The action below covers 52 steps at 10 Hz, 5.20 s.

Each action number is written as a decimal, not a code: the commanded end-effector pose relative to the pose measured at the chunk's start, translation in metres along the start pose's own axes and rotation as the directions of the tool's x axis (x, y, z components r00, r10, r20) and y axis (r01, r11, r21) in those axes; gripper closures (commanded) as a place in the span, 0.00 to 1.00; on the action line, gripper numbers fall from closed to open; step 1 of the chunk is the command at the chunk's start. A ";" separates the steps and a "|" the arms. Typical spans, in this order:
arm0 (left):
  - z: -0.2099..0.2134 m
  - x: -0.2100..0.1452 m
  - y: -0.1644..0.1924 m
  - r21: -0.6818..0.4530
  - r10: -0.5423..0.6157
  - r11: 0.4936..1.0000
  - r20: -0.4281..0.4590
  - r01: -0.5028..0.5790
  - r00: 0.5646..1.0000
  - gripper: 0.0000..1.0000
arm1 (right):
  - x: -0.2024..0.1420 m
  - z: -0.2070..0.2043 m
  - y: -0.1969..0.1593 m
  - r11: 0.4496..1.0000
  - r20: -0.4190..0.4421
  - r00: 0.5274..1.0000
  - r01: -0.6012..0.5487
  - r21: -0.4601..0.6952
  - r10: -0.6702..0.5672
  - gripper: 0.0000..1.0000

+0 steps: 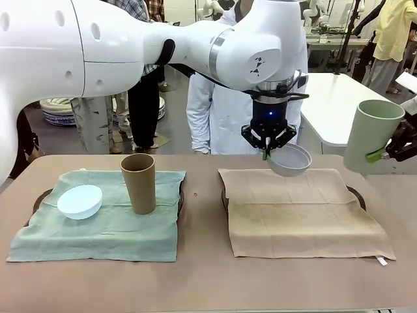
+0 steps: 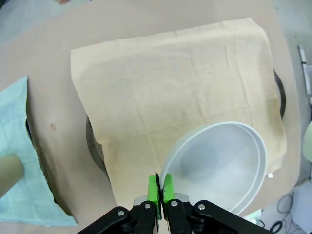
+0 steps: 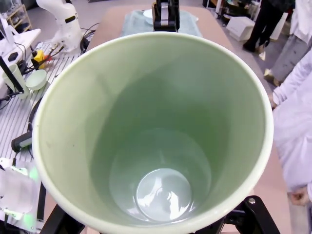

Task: Set up a tray with a mat and arrange the tableware.
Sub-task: Place the Picnic Bowl and Reusable plastic cup back onto the Handle tray in front of the human's position.

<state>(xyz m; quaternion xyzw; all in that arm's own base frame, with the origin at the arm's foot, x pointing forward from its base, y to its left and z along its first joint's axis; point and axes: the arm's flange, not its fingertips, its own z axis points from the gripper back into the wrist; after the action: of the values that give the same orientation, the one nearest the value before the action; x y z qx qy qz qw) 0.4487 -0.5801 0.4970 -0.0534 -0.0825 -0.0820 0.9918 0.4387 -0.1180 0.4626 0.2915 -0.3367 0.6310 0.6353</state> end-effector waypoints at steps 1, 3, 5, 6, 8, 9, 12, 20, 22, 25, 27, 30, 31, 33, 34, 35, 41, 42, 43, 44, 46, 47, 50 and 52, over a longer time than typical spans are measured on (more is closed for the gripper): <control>0.005 0.001 0.001 0.006 0.006 1.000 0.001 -0.006 1.000 0.96 | 0.008 0.006 0.001 1.000 -0.006 1.000 0.000 -0.012 0.000 0.19; -0.011 0.007 0.004 0.000 0.033 0.999 0.010 -0.033 0.999 0.96 | -0.015 -0.009 -0.007 1.000 0.044 0.999 0.011 -0.007 -0.010 0.19; -0.026 0.014 0.014 -0.018 0.069 0.998 0.032 -0.068 0.997 0.96 | -0.036 -0.035 -0.014 0.999 0.109 0.993 0.047 0.019 -0.049 0.19; -0.035 0.015 0.018 -0.020 0.069 0.997 0.028 -0.069 0.997 0.96 | -0.041 -0.047 -0.015 0.998 0.117 0.991 0.060 0.029 -0.063 0.19; -0.057 0.021 0.022 -0.044 0.054 0.998 0.026 -0.053 0.998 0.96 | -0.048 -0.070 -0.019 0.997 0.065 0.995 0.069 0.039 -0.071 0.19; -0.067 0.021 0.022 -0.046 0.033 0.998 0.025 -0.032 0.999 0.96 | -0.050 -0.080 -0.021 0.996 0.049 0.995 0.080 0.048 -0.082 0.19; -0.092 0.018 0.031 -0.061 0.010 0.998 0.024 -0.008 1.000 0.96 | -0.060 -0.105 -0.024 0.993 0.004 0.995 0.099 0.062 -0.100 0.19; -0.125 0.016 0.038 -0.065 0.017 0.998 -0.037 -0.020 0.999 0.96 | -0.096 -0.137 -0.035 1.000 0.048 0.999 0.025 0.015 -0.025 0.19; -0.133 0.018 0.039 -0.079 0.030 0.996 -0.055 -0.034 0.998 0.96 | -0.100 -0.144 -0.039 1.000 0.045 0.999 0.017 0.015 -0.018 0.19; -0.138 0.019 0.038 -0.087 0.033 0.995 -0.067 -0.039 0.997 0.96 | -0.103 -0.151 -0.041 0.999 0.041 0.999 0.013 0.036 -0.014 0.19; -0.134 0.017 0.039 -0.085 0.038 0.995 -0.075 -0.044 0.996 0.37 | -0.099 -0.143 -0.038 0.999 -0.010 1.000 0.007 0.046 -0.007 0.00; -0.123 0.015 0.043 -0.052 0.032 0.998 -0.079 -0.036 0.996 0.00 | -0.075 -0.088 -0.034 0.998 -0.249 0.968 0.026 -0.049 -0.037 0.00; -0.117 0.013 0.044 -0.047 0.029 0.998 -0.077 -0.033 0.997 0.52 | -0.069 -0.067 -0.032 0.997 -0.297 0.954 0.028 -0.071 -0.048 0.00; -0.102 0.007 0.044 -0.026 0.015 1.000 -0.067 -0.017 0.998 0.32 | -0.054 -0.038 -0.024 0.994 -0.343 0.935 0.065 -0.089 -0.092 0.00; -0.086 0.001 0.042 -0.005 -0.011 1.000 -0.059 0.011 0.998 0.00 | -0.027 -0.024 -0.016 0.974 -0.330 0.918 0.190 -0.124 -0.221 0.00; -0.066 -0.004 0.039 0.025 -0.037 0.999 -0.045 0.038 0.998 0.00 | 0.002 -0.015 -0.008 0.935 -0.313 0.883 0.307 -0.177 -0.350 0.00; 0.080 -0.041 0.042 0.196 -0.139 0.974 0.127 0.113 0.982 0.00 | 0.119 -0.035 0.035 0.630 -0.412 0.489 0.471 -0.617 -0.769 0.00; 0.096 -0.045 0.045 0.202 -0.126 0.975 0.142 0.096 0.982 0.00 | 0.136 -0.037 0.045 0.595 -0.416 0.440 0.444 -0.670 -0.796 0.00; 0.109 -0.047 0.052 0.208 -0.105 0.975 0.150 0.073 0.983 0.00 | 0.156 -0.036 0.053 0.555 -0.399 0.403 0.430 -0.712 -0.824 0.00; 0.121 -0.050 0.061 0.198 -0.075 0.979 0.151 0.044 0.986 0.00 | 0.178 -0.037 0.063 0.540 -0.387 0.388 0.457 -0.707 -0.836 0.00; 0.136 -0.051 0.078 0.212 -0.006 0.977 0.162 -0.029 0.987 0.00 | 0.200 -0.032 0.069 0.517 -0.366 0.368 0.535 -0.669 -0.855 0.00; 0.138 -0.054 0.085 0.221 0.012 0.974 0.157 -0.047 0.987 0.00 | 0.199 -0.028 0.063 0.518 -0.358 0.375 0.590 -0.619 -0.855 0.00; 0.136 -0.043 0.068 0.188 -0.054 0.982 0.152 0.025 0.987 0.00 | 0.195 -0.035 0.075 0.533 -0.378 0.386 0.477 -0.699 -0.842 0.00; 0.136 -0.043 0.068 0.188 -0.054 0.982 0.152 0.025 0.987 0.00 | 0.195 -0.035 0.075 0.533 -0.378 0.386 0.477 -0.699 -0.842 0.00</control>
<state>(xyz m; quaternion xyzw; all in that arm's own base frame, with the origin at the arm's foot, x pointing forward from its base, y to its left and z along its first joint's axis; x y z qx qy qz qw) 0.3953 -0.4898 0.6119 0.0383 -0.1647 -0.0828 0.9821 0.3622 0.0308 0.5977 -0.0082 -0.0643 0.2665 0.9616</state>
